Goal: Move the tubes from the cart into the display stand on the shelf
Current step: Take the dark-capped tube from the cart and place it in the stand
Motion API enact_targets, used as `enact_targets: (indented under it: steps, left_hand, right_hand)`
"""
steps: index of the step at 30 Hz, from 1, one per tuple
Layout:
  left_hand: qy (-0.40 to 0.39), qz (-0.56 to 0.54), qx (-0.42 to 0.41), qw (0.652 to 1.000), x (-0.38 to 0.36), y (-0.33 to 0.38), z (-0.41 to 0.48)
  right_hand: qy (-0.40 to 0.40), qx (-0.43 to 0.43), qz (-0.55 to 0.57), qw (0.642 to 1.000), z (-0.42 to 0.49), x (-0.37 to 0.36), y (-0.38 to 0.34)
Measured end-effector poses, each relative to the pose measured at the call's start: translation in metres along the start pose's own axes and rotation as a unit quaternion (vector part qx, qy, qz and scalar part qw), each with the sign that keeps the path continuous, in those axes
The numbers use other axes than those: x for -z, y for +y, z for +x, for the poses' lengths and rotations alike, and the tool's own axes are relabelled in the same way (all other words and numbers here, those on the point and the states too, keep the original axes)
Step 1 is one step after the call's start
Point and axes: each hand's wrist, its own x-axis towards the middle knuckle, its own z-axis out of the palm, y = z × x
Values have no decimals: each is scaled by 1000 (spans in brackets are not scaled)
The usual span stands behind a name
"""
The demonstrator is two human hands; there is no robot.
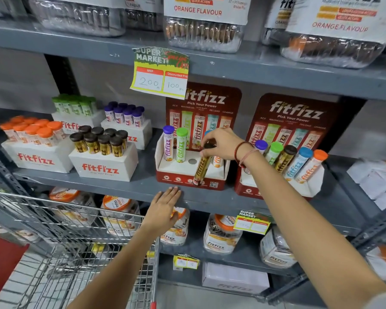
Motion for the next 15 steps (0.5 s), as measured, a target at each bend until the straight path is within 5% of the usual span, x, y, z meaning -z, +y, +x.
enact_targets:
  steps: [15]
  left_hand:
    - [2, -5, 4, 1000, -1, 0, 1]
  right_hand:
    - [-16, 47, -12, 999, 49, 26, -3]
